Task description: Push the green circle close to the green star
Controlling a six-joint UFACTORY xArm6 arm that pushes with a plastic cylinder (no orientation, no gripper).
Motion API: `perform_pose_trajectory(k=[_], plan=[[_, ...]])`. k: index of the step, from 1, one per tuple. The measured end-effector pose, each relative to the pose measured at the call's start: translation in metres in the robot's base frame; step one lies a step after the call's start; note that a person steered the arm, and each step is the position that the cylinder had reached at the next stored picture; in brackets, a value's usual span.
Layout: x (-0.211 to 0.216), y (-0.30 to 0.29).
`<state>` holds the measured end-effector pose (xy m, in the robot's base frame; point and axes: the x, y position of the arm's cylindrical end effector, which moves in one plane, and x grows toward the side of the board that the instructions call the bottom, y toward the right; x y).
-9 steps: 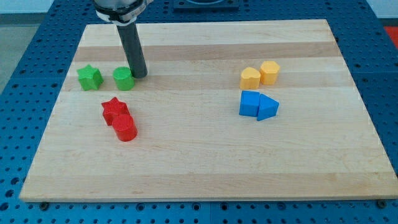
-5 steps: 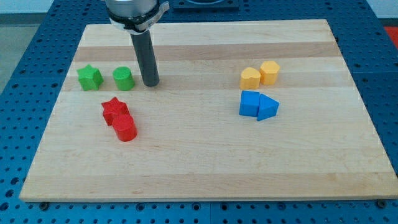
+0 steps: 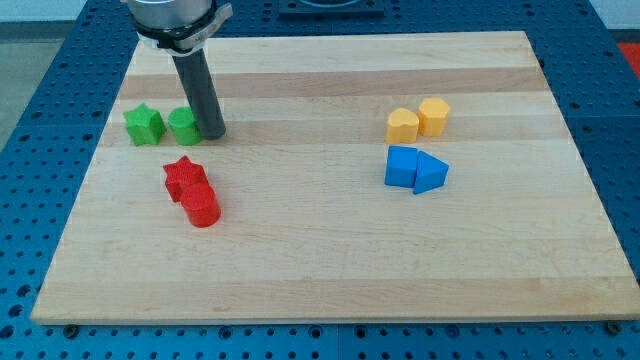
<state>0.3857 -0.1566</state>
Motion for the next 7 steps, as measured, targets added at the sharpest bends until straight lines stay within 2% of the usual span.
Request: perform_pose_trajectory(k=[2,4,7], plan=[[0.006,0.000],[0.031,0.000],[0.031,-0.014]])
